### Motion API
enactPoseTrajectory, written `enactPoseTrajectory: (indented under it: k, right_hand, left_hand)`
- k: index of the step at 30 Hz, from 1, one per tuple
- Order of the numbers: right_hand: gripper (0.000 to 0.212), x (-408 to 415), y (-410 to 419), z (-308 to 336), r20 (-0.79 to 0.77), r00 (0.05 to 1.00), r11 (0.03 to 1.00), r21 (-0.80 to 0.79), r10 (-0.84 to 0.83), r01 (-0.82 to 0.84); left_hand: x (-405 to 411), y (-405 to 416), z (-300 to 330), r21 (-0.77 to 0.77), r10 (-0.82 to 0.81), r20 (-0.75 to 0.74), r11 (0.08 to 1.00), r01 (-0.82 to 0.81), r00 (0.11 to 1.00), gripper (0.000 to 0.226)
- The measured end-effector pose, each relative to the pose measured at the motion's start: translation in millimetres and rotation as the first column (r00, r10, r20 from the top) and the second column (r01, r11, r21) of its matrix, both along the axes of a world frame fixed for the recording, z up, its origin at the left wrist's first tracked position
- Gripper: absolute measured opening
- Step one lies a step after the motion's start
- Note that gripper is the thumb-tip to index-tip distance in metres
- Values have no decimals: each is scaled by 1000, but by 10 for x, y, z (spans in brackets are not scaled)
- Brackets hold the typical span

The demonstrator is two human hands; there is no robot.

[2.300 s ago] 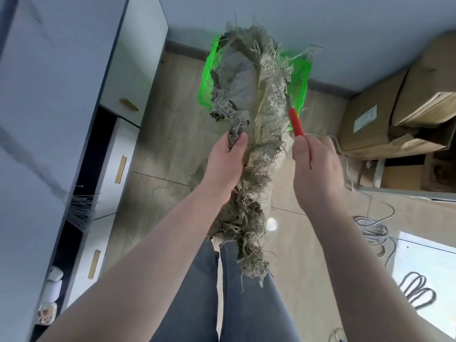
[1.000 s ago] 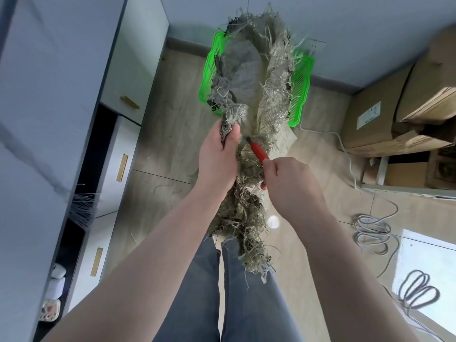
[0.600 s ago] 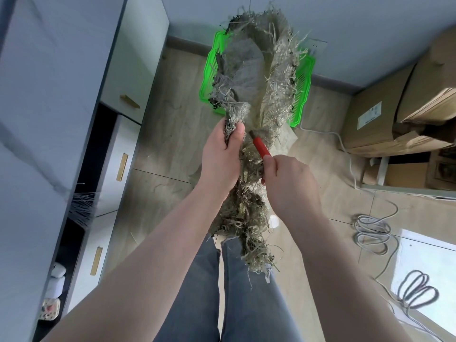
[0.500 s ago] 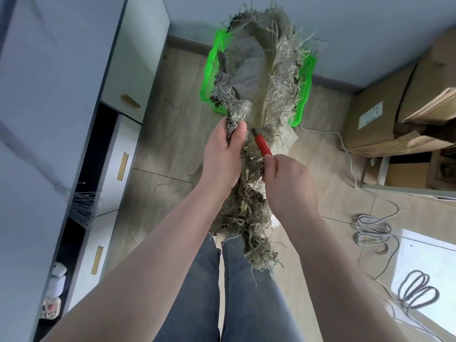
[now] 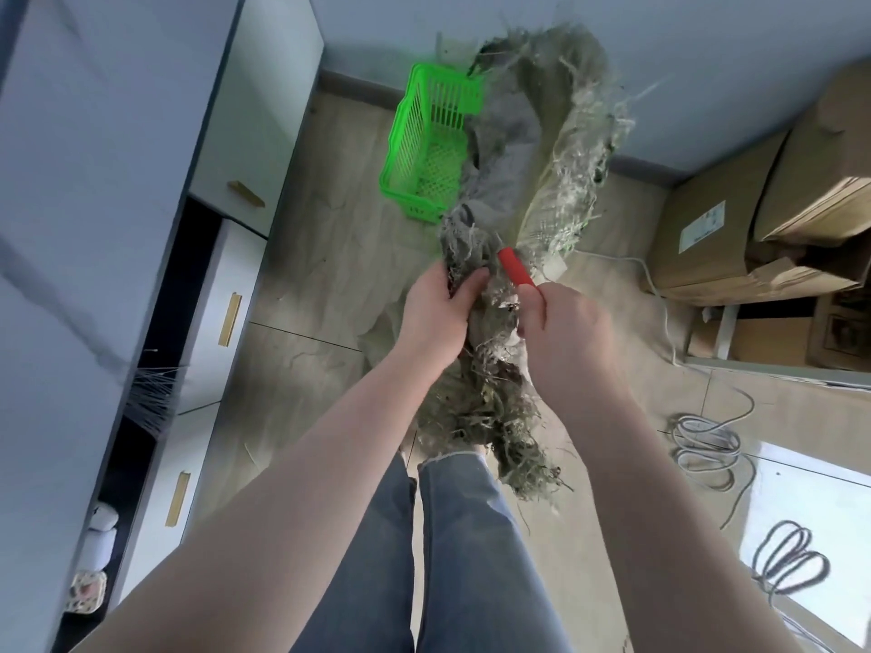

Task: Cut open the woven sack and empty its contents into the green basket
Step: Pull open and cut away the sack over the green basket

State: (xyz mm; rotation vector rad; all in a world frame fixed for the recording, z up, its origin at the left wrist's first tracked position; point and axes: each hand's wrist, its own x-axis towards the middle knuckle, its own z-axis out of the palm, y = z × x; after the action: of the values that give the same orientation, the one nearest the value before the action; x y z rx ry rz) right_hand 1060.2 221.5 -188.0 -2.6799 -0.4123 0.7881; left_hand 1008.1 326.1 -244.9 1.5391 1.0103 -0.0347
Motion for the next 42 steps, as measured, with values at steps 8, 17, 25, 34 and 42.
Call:
enactPoseTrajectory:
  k: [8, 17, 25, 34, 42]
  right_hand:
    - [41, -15, -126, 103, 83, 996, 999, -15, 40, -39]
    - [40, 644, -51, 436, 240, 962, 975, 206, -131, 81]
    - [39, -33, 78, -198, -123, 927, 878, 296, -355, 376]
    - [33, 231, 28, -230, -208, 823, 671, 491, -529, 555]
    - [34, 132, -106, 18, 85, 996, 983, 181, -18, 2]
  left_hand:
    - [105, 7, -25, 176, -83, 12, 981, 79, 996, 32]
    - [-361, -180, 14, 47, -84, -213, 994, 96, 974, 28]
    - [-78, -154, 109, -230, 252, -18, 941, -249, 968, 26]
    - [-26, 52, 92, -253, 417, 16, 881, -400, 909, 25]
    - [0, 30, 176, -161, 411, 20, 901, -402, 912, 15]
